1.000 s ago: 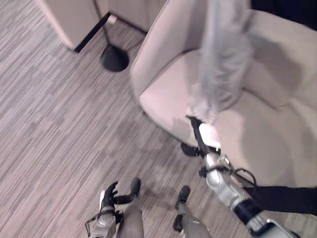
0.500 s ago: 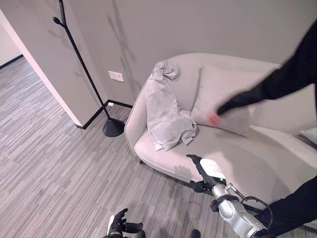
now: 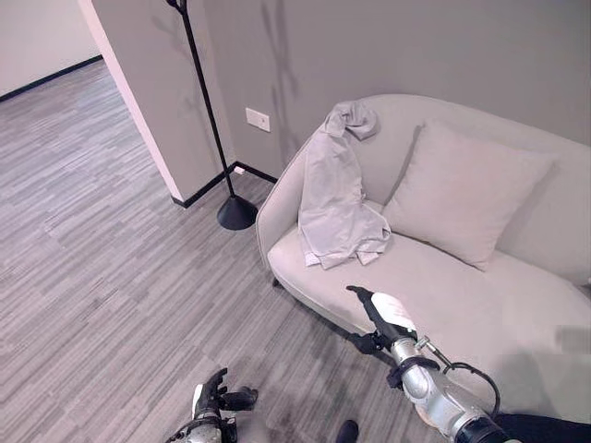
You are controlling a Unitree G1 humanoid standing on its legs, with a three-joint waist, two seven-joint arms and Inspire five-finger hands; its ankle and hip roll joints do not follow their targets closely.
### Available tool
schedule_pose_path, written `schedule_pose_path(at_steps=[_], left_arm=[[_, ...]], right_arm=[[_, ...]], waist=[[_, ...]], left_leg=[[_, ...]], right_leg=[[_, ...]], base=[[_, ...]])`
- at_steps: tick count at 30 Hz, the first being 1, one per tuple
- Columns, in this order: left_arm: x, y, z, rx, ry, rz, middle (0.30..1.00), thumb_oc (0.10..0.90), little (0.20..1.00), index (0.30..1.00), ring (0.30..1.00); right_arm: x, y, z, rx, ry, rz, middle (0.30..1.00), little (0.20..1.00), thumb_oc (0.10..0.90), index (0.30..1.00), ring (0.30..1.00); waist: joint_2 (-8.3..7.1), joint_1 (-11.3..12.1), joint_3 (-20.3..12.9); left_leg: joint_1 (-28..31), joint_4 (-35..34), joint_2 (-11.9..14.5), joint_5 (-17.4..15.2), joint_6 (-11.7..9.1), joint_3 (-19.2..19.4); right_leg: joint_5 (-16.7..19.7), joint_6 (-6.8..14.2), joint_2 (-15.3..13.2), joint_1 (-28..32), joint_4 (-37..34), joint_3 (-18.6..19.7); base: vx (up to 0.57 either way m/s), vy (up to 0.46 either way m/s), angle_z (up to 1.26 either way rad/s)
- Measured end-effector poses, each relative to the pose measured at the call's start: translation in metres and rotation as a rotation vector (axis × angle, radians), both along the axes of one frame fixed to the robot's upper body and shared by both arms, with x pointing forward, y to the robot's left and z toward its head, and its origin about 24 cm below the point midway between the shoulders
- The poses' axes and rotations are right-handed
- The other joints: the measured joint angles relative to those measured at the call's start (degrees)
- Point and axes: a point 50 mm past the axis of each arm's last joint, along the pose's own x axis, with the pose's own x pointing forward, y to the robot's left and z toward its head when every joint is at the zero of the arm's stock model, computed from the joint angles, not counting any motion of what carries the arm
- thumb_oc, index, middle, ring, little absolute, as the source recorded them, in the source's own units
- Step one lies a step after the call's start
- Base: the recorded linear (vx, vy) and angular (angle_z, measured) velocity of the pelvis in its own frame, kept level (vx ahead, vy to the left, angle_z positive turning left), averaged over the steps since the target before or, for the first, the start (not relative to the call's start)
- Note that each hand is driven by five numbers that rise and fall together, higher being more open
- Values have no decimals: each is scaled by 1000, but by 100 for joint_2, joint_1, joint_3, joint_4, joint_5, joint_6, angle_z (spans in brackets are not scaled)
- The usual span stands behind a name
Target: Hang the clothes on the sofa on the clothes rack.
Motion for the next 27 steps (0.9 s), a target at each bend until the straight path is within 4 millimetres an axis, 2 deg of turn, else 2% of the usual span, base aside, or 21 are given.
schedule_pose_path(at_steps=[1,2,4,6,7,8,9,10,12,14,15,16,17,18,19,21,22,23,24,25,27], left_arm=[[3,2,1,16,0,-10,900,800,900,900,900],[0,4,0,32,15,-10,900,800,900,900,900],[-1,1,-1,34,22,-49,900,800,900,900,900],[-3,-4,-2,52,36,-115,900,800,900,900,900],[-2,3,0,78,39,-129,900,800,900,900,900],[-1,17,3,120,34,-135,900,800,900,900,900],[-2,29,5,152,42,-129,900,800,900,900,900],[0,45,10,187,40,-112,900,800,900,900,900],[-10,52,7,190,75,-68,900,800,900,900,900],[-18,44,2,173,97,-78,900,800,900,900,900],[-26,45,0,174,119,-81,900,800,900,900,900],[-24,44,1,176,114,-94,900,800,900,900,900],[-28,44,0,185,119,-96,900,800,900,900,900],[-31,48,0,191,136,-97,900,800,900,900,900],[-37,46,-3,183,156,-112,900,800,900,900,900],[-42,37,-6,166,166,-131,900,800,900,900,900],[-44,31,-8,150,170,-131,900,800,900,900,900],[-38,29,-7,143,157,-134,900,800,900,900,900],[-39,27,-8,140,158,-138,900,800,900,900,900],[-30,26,-6,140,136,-138,900,800,900,900,900],[-28,23,-5,139,130,-152,900,800,900,900,900]], right_arm=[[1,-4,1,6,-5,-22,900,900,800,900,900],[-4,-16,-1,11,0,-91,900,900,800,900,900],[-14,-31,-7,6,25,-177,900,900,800,900,900],[-19,-42,-10,1,41,-240,900,900,800,900,900],[-21,-38,-15,27,60,-274,900,900,800,900,900],[-24,-24,-21,57,82,-256,900,900,800,900,900],[-26,-11,-25,84,97,-231,900,900,800,900,900],[-26,0,-26,118,96,-221,900,900,800,900,900],[-20,15,-24,162,73,-221,900,900,800,900,900],[-18,16,-21,162,60,-217,900,900,800,900,900],[-19,16,-22,162,61,-218,900,900,800,900,900],[-22,14,-24,159,71,-224,900,900,800,900,900],[-21,16,-20,169,53,-213,900,900,800,900,900],[-17,16,-14,180,24,-207,900,900,800,900,900],[-18,13,-14,169,20,-209,900,900,800,900,900],[-18,4,-14,135,24,-220,900,900,800,900,900],[-18,-2,-15,114,22,-231,900,900,800,900,900],[-18,-9,-17,92,15,-264,900,900,800,900,900],[-18,-12,-17,88,13,-278,900,900,800,900,900],[-18,-17,-16,79,-2,-308,900,900,800,900,900],[-17,-21,-15,70,-9,-325,900,900,800,900,900]], waist=[[24,-24,9],[40,-55,2],[37,-69,-9],[110,-92,-53],[-89,-132,-60],[-393,-113,-81],[-453,-71,-83],[-595,-16,-137],[-567,22,-134],[-385,-37,-135],[-320,-67,-148],[-314,-148,-155],[-248,-109,-150],[-237,-132,-138],[-238,-249,-135],[-314,-252,-123],[-331,-285,-129],[-345,-370,-118],[-322,-391,-95],[-317,-477,-89],[-323,-526,-88]], left_leg=[[37,-48,192,-18,20,209],[144,100,254,-3,-7,325],[312,515,-90,-20,14,191],[575,707,-557,-182,260,246],[638,659,-712,-113,256,488],[576,751,-960,-188,395,605],[568,823,-1025,-255,490,680],[569,931,-1206,-385,657,768],[728,829,-1367,-428,760,940],[1057,446,-1652,-549,1008,1061],[1218,215,-1753,-456,1136,1062],[1299,100,-1819,-410,1260,1034],[1322,-102,-1811,-366,1331,1077],[1419,-321,-1760,-250,1356,1114],[1546,-576,-1801,-83,1299,1142],[1662,-589,-1896,-169,1346,1212],[1706,-587,-1925,-198,1317,1200],[1707,-588,-1919,-277,1333,1073],[1727,-588,-1913,-291,1321,987],[1751,-588,-1902,-328,1251,792],[1758,-588,-1894,-347,1127,637]], right_leg=[[3,55,-28,-10,3,13],[-36,167,-218,33,8,69],[-89,312,-530,68,128,72],[-116,353,-842,-19,380,99],[-84,336,-1114,-89,534,176],[81,129,-1359,-182,726,224],[-82,109,-1443,-227,967,189],[274,113,-1472,-305,1186,187],[509,104,-1800,-637,1782,118],[1220,160,-2123,-715,1955,-165],[1048,386,-2207,-719,2187,-104],[539,609,-2072,-840,2472,0],[-70,557,-1750,-1145,2849,177],[-424,590,-1297,-1230,2809,377],[-593,506,-932,-1200,2540,141],[-580,476,-646,-1125,1947,-299],[-540,430,-487,-1118,1565,-285],[-407,467,-329,-1196,1026,118],[-301,499,-339,-1231,845,290],[-62,612,-356,-1243,465,842],[2,605,-533,-1294,248,1006]], base=[[245,426,3],[306,567,-4],[194,420,1],[55,178,-2],[72,250,0],[85,395,0],[116,518,-14],[105,501,-27],[165,348,-25],[129,231,-9],[105,215,13],[150,256,5],[128,107,-15],[191,80,-19],[188,42,-8],[146,16,-7],[253,-46,13],[270,-55,32],[277,-145,62],[137,-93,71],[234,-147,63]])
